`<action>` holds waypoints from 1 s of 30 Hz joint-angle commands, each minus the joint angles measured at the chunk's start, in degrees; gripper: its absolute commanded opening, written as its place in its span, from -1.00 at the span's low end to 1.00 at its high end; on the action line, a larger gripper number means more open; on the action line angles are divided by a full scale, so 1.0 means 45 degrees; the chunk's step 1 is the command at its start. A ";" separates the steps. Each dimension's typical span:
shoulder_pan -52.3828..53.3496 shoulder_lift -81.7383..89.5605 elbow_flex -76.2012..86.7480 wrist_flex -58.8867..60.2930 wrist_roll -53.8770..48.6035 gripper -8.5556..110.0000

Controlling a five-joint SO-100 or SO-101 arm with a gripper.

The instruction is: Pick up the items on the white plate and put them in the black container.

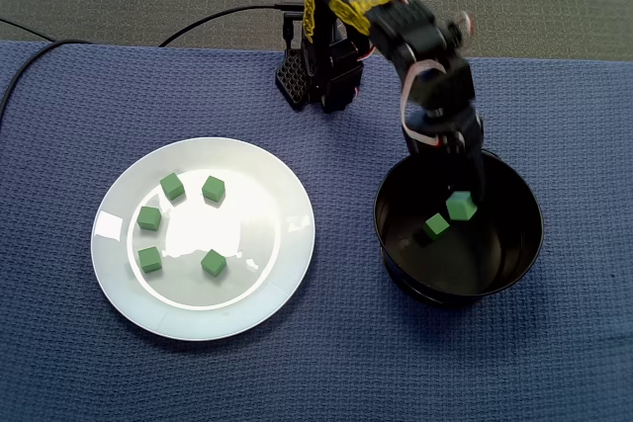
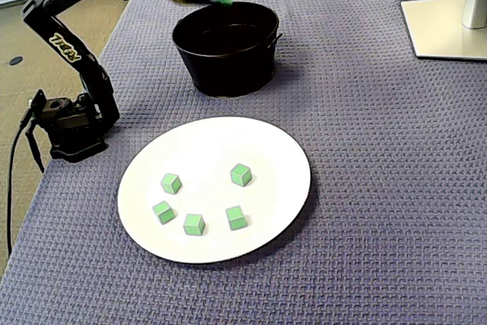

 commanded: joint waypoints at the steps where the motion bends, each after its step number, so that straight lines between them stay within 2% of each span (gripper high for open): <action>1: -0.0352 -0.0469 0.0977 -0.1133 0.0996 -0.86; 3: -0.0410 -0.0605 0.0996 -0.0996 0.0879 -0.81; 7: -0.0098 -0.0410 0.0723 -0.0039 0.1094 -0.23; 9: 0.0098 -0.0195 0.0039 0.1113 0.0801 -0.16; 15: 0.2324 0.0703 -0.5391 0.7695 -0.0254 -0.12; 20: 0.6914 0.1211 -0.9844 1.2422 -0.3926 -0.24; 23: 0.9980 0.0840 -1.0586 1.3672 -0.3477 -0.30; 25: 1.0469 0.0391 -0.9980 1.4023 -0.2871 -0.33; 30: 1.3555 -0.0918 -0.7656 1.1992 -0.0371 -0.35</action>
